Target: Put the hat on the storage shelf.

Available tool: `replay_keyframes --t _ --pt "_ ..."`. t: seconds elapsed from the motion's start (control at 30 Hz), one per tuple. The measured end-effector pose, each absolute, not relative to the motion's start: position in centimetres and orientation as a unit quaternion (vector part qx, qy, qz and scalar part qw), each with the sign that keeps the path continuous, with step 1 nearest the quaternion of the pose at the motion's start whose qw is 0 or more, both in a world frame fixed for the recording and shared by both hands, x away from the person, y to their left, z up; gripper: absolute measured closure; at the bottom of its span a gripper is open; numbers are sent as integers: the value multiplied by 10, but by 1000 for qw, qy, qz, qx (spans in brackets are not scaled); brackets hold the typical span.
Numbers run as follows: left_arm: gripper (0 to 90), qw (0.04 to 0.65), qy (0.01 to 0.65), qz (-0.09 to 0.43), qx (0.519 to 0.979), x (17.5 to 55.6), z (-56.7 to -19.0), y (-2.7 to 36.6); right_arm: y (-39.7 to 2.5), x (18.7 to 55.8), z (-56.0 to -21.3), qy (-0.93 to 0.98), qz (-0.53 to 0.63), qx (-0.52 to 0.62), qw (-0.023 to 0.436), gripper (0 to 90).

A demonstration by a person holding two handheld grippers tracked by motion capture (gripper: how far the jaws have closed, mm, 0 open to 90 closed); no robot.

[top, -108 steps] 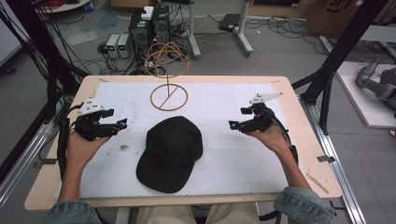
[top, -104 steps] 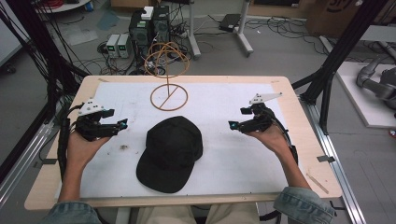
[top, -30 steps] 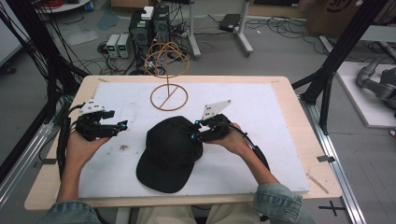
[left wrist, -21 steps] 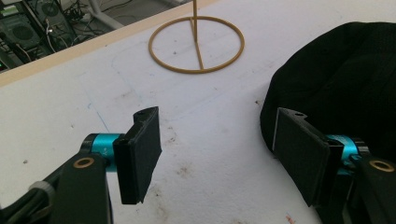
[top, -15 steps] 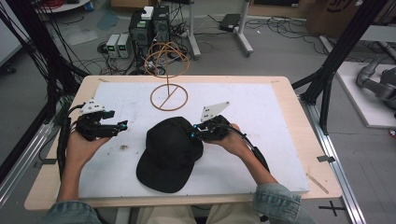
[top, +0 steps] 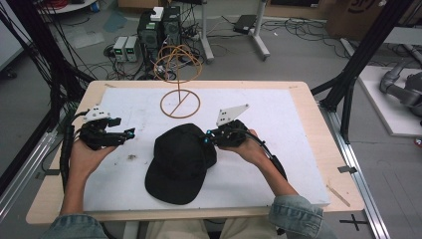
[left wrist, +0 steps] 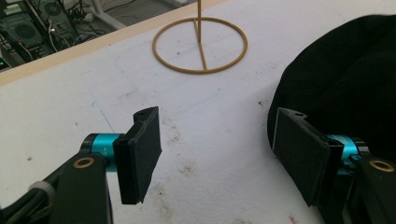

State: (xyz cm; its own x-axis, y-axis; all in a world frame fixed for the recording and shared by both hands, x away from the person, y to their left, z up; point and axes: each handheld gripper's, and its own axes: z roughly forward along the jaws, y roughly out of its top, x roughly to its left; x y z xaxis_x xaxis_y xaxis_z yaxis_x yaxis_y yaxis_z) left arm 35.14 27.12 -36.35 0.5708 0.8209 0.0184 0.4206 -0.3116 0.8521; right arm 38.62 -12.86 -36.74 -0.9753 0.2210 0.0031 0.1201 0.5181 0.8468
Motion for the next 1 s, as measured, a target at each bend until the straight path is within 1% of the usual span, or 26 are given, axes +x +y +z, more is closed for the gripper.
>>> replay_keyframes --t 0.17,0.27,0.3,0.33,0.5,1.0 --pt "325 432 403 234 772 352 -364 271 -126 384 -356 865 490 93 61 898" --pt "324 434 403 232 772 352 -363 272 -124 383 -341 863 492 88 71 898" --pt "324 432 402 232 773 352 -363 272 -124 383 -341 863 492 88 71 898" --pt "324 435 403 231 771 352 -363 273 -124 384 -333 858 500 90 72 898" --pt "324 435 405 231 771 352 -363 273 -122 387 -315 855 505 83 86 898" --pt "324 437 412 231 766 353 -365 278 -109 400 -274 836 534 66 109 898"
